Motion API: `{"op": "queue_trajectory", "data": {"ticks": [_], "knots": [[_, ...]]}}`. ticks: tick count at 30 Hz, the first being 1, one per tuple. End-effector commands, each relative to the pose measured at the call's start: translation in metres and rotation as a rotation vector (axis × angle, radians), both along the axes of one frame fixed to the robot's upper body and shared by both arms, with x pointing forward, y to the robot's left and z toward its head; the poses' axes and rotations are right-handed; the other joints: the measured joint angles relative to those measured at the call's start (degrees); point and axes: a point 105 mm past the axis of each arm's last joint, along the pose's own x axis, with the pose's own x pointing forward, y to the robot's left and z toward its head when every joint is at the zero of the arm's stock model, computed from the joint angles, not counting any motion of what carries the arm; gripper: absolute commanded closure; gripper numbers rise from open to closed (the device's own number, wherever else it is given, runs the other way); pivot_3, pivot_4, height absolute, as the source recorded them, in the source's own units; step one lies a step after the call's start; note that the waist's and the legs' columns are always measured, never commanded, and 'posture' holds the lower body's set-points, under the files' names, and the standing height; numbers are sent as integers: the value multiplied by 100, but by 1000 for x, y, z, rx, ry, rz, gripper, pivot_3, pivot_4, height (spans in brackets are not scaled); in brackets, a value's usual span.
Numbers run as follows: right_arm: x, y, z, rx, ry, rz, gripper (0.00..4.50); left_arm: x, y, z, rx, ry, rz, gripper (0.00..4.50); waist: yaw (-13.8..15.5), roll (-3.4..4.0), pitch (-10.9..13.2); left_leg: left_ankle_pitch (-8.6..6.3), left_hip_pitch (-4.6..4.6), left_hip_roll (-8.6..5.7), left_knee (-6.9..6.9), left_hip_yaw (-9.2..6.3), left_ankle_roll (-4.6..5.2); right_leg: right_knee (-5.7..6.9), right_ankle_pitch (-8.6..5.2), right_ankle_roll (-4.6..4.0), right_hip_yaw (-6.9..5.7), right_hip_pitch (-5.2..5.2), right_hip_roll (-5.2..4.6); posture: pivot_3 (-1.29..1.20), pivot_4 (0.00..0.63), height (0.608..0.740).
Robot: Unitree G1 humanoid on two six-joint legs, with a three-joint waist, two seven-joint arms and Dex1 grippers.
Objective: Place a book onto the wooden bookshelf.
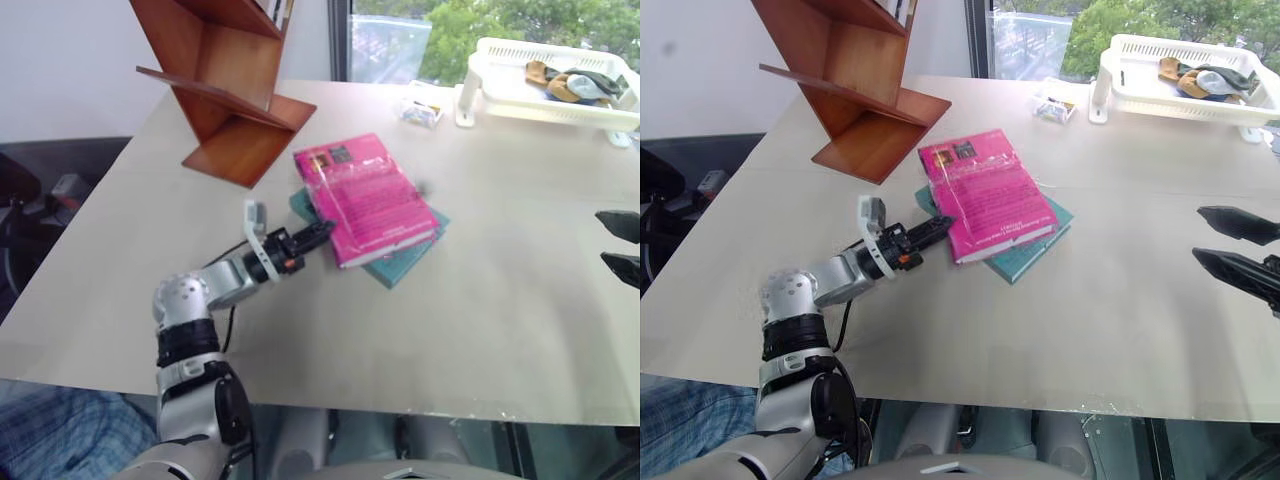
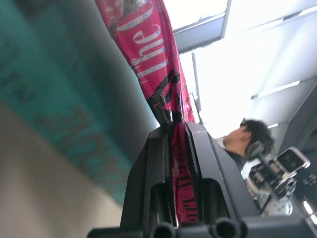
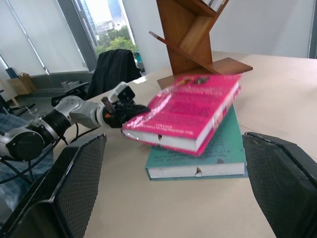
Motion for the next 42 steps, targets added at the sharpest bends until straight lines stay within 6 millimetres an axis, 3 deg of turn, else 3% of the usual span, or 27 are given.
{"op": "queue_trajectory", "data": {"ticks": [1, 5, 10, 19, 22, 27, 34, 42], "knots": [[1, 0, 8, -10, -27, 1, 0, -10, -10, 39, 38, -199, -28, 4483, 3, -1, 0, 2, 0, 0, 0, 0, -3, 0, 0, 0, 0, 0, 0, 0, 150, 740], [2, 0, 10, -4, -34, 2, 0, -14, -11, 71, 239, -468, 14, 4483, -1, -1, 1, 5, 2, -1, -2, 1, -9, -1, 0, 0, 2, 2, 2, 0, 150, 740], [5, -2, 15, 11, -49, 5, 0, -6, 4, 119, 495, -859, 142, 4483, -4, -1, 1, 5, 6, -1, -9, 6, -10, -4, 0, -1, 7, 1, 9, 0, 150, 740], [10, -2, 16, 42, -74, 13, 0, 12, 36, 190, 1365, -1842, 448, 4483, 20, -8, 7, -4, -2, -4, -25, 12, 7, -23, 0, -2, 10, -9, 7, 0, 150, 740], [11, -2, 14, 45, -77, 12, 0, 13, 43, 211, 1559, -2073, 514, 4483, 9, -10, 9, -10, -5, -4, -29, 15, 17, -27, -1, -2, 14, -12, 7, 0, 150, 740], [12, -3, 14, 46, -84, 5, 0, 18, 63, 218, 1738, -2149, 409, 4483, 1, -9, 10, -11, -4, -4, -35, 18, 18, -29, -1, -1, 13, -14, 5, 0, 150, 740], [14, -5, 13, 47, -92, 3, 0, 16, 106, 215, 1924, -1995, 163, 4483, -68, -15, 18, -11, -4, 0, -39, 24, 18, -19, -1, 0, 15, -23, 9, 0, 150, 740], [17, -5, 11, 49, -98, 10, 0, 29, 164, 224, 2222, -1787, 242, 4483, -83, -26, 26, -11, -4, -1, -34, 20, 20, -11, -3, 2, 10, -23, 10, 0, 150, 740]]}}
